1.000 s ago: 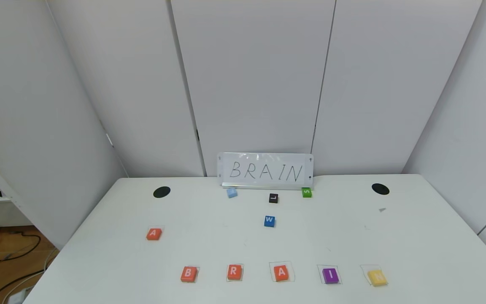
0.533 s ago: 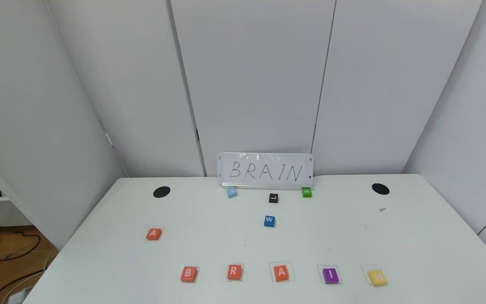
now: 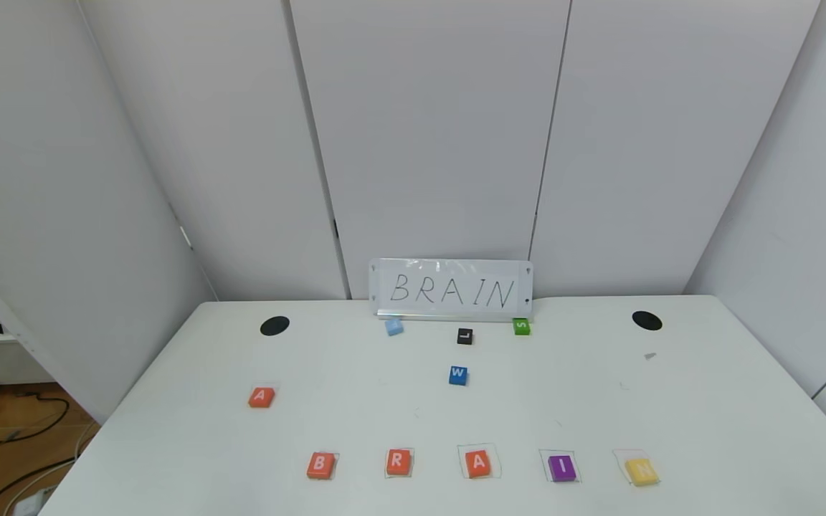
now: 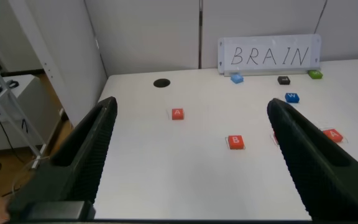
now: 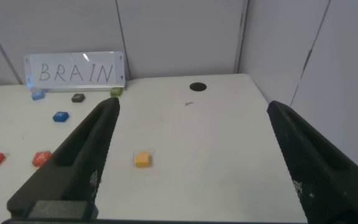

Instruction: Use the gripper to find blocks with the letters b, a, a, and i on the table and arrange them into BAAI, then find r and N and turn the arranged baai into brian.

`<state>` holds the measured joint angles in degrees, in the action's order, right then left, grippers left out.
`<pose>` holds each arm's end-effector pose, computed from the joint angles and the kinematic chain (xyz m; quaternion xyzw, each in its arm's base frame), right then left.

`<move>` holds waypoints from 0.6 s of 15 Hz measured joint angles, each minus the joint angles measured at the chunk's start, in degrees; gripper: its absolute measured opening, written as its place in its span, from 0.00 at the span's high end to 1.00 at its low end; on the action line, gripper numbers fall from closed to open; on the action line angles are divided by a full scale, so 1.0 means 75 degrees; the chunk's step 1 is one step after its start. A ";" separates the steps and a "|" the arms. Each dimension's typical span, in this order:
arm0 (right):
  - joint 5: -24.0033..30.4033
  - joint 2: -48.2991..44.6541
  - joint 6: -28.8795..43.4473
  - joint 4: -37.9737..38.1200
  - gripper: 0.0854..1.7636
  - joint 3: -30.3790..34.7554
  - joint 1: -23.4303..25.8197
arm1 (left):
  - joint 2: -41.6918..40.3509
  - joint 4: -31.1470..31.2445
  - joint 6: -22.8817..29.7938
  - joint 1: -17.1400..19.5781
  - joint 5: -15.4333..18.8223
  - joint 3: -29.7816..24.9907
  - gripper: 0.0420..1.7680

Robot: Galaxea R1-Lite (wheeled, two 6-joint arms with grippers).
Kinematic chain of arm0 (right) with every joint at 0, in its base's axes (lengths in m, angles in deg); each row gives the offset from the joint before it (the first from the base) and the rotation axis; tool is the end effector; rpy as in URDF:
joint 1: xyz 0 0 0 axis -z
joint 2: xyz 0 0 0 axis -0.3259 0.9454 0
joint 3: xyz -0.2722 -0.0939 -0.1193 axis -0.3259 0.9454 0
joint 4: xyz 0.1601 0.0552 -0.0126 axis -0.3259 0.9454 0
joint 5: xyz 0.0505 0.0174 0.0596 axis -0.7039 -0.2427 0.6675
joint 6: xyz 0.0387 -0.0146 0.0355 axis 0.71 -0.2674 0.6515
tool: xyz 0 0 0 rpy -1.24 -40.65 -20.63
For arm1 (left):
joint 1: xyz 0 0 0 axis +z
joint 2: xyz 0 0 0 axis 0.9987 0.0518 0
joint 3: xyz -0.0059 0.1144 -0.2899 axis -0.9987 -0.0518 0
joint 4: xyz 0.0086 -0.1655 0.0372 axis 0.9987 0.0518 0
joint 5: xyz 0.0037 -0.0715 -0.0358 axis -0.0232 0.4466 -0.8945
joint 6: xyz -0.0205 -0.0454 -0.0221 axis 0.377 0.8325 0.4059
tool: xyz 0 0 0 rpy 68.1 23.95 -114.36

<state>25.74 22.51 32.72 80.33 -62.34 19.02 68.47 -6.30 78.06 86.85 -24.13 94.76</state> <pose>-0.0403 -0.0031 0.1167 0.0290 -0.0672 -0.0262 0.9970 -0.0458 -0.0004 0.1211 0.0167 -0.0526 -0.0066 0.9985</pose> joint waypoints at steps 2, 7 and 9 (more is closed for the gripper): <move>0.0036 -0.0003 -0.0047 -0.0208 0.03 0.0379 0.0000 | 0.0000 -0.0679 -0.0033 0.0000 -0.0015 -0.0670 0.03; 0.0390 0.0000 -0.0353 -0.0460 0.03 0.1125 0.0000 | 0.0000 -0.1097 -0.0255 0.0000 -0.0073 -0.1577 0.03; 0.0419 -0.0003 -0.0361 -0.0250 0.03 0.1195 0.0000 | 0.0000 -0.1032 -0.0283 0.0000 -0.0029 -0.1648 0.03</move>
<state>28.88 22.49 30.01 78.45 -53.38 19.02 68.47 -14.04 75.94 86.85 -24.35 82.40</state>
